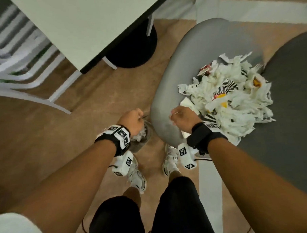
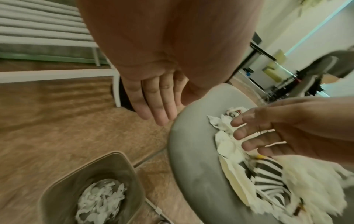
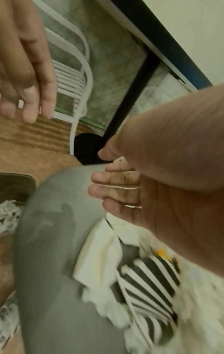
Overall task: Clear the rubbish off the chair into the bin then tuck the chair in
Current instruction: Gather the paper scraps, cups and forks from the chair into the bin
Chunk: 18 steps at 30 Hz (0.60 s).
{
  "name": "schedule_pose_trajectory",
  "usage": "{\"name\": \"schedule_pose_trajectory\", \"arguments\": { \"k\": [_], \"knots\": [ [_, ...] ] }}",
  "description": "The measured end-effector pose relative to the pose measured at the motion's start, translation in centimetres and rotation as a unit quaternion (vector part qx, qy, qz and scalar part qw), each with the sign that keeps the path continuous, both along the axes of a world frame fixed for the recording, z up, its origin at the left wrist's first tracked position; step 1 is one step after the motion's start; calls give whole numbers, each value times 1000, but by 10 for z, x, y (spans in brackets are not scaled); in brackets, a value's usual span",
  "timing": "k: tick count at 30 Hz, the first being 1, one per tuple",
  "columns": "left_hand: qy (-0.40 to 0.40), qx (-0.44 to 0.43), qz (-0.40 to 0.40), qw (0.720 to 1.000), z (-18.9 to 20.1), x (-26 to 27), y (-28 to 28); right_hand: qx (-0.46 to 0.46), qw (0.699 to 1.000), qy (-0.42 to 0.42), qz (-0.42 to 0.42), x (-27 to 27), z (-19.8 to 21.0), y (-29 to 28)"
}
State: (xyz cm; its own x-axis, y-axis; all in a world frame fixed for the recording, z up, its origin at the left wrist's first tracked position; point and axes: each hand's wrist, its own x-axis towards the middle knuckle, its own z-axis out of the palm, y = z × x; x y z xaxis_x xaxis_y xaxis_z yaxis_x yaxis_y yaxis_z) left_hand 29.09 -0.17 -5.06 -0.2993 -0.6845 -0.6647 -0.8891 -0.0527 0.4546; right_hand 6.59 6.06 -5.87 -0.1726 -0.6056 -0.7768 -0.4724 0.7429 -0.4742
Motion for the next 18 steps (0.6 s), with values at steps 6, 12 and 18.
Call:
{"name": "schedule_pose_trajectory", "arguments": {
  "k": [6,12,18],
  "knots": [
    [9,-31,-136,990,-39,-126,12,7,994,94,55,-109,20,38],
    [-21,-87,-310,946,-78,-209,13,-19,993,70,89,-140,-6,53],
    [-69,-155,-342,924,-94,-199,6,-57,984,28,165,-108,-33,41]
  ]
}}
